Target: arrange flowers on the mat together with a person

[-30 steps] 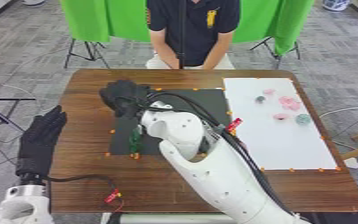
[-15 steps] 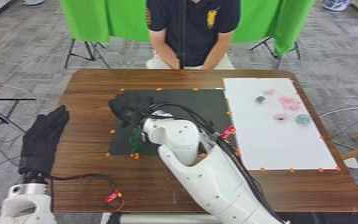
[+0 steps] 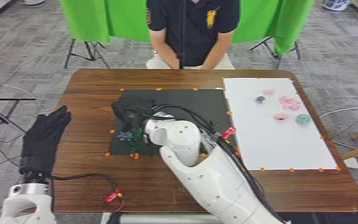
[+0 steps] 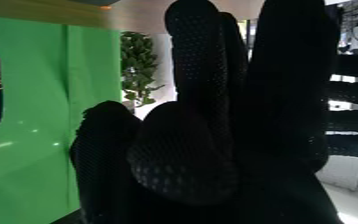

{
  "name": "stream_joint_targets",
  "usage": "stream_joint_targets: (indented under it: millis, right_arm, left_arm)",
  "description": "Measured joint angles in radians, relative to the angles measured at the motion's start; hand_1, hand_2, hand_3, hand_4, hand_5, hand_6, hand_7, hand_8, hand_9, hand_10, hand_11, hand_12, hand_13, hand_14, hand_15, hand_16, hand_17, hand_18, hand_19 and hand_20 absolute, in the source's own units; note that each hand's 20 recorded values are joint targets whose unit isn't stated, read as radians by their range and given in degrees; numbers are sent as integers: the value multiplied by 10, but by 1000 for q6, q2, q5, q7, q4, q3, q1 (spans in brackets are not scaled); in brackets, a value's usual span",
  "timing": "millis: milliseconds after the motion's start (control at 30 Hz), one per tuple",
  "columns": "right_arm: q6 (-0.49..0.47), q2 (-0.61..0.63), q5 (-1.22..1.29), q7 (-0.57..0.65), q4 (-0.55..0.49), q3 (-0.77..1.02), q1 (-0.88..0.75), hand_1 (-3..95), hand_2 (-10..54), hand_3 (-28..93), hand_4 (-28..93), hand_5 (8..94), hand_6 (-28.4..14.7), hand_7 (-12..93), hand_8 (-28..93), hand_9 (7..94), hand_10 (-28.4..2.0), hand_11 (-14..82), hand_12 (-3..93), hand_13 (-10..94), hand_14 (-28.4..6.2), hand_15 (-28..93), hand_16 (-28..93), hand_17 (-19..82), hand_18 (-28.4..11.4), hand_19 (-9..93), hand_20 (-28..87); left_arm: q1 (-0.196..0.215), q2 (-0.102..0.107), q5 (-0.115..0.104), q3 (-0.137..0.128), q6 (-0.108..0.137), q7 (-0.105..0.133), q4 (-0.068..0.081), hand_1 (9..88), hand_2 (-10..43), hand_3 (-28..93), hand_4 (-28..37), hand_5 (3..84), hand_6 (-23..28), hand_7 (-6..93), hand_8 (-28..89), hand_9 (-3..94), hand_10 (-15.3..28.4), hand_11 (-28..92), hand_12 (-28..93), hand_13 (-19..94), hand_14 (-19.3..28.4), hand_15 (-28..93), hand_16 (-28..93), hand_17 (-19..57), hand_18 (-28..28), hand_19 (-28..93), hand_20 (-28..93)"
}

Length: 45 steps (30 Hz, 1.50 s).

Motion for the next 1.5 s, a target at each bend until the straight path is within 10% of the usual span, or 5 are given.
stream_joint_targets:
  millis: [167, 233, 333, 633, 1500]
  right_arm:
    - [13, 78, 222, 103, -99, -31, 20, 800, -95, -283, 467, 795, -17, 163, 59, 922, -116, 183, 201, 937, -3, 636, 186, 746, -82, 932, 447]
    - [28, 119, 349, 139, -169, -15, 21, 539, -95, 354, 39, 777, -11, 171, 42, 902, -126, 190, 179, 937, -18, 547, 219, 713, -83, 921, 319]
    - [63, 171, 494, 163, -280, 68, 0, 356, -79, 668, -144, 749, -5, 176, -79, 852, -143, 176, 171, 903, -59, 360, 282, 625, -110, 852, 221]
    - [92, 310, 908, 154, -534, 494, -220, 164, 0, 741, -152, 461, -27, 86, -81, 449, -163, 48, 119, 341, -169, 87, 199, 170, -145, 141, 275]
    - [-5, 101, 1669, -86, -646, 909, -922, 73, 11, 790, -169, 340, -27, 48, -77, 379, -151, 35, 104, 258, -132, 54, 144, 140, -116, 42, 238]
  left_arm:
    - [3, 0, 1, -1, 0, -1, -3, 161, 195, 638, -283, 447, 73, 55, -54, 421, 147, 140, 97, 298, 141, 78, 3, 61, 87, 34, 149]
    - [6, 0, 2, -2, 0, -2, -5, 164, 192, 638, -283, 452, 75, 56, -52, 429, 149, 141, 99, 301, 144, 79, 4, 60, 88, 37, 148]
    - [10, -2, 5, -2, 0, -4, -10, 175, 171, 637, -283, 459, 74, 59, -50, 434, 149, 140, 103, 304, 145, 79, 5, 58, 91, 40, 146]
    - [20, -2, 39, 9, -22, -10, -28, 193, 126, 635, -283, 464, 70, 61, -50, 439, 151, 135, 111, 303, 148, 78, 9, 50, 101, 47, 137]
    - [-4, -2, 121, 12, -69, -5, -77, 204, 110, 628, -283, 468, 68, 63, -49, 442, 150, 135, 117, 301, 152, 77, 16, 40, 109, 51, 132]
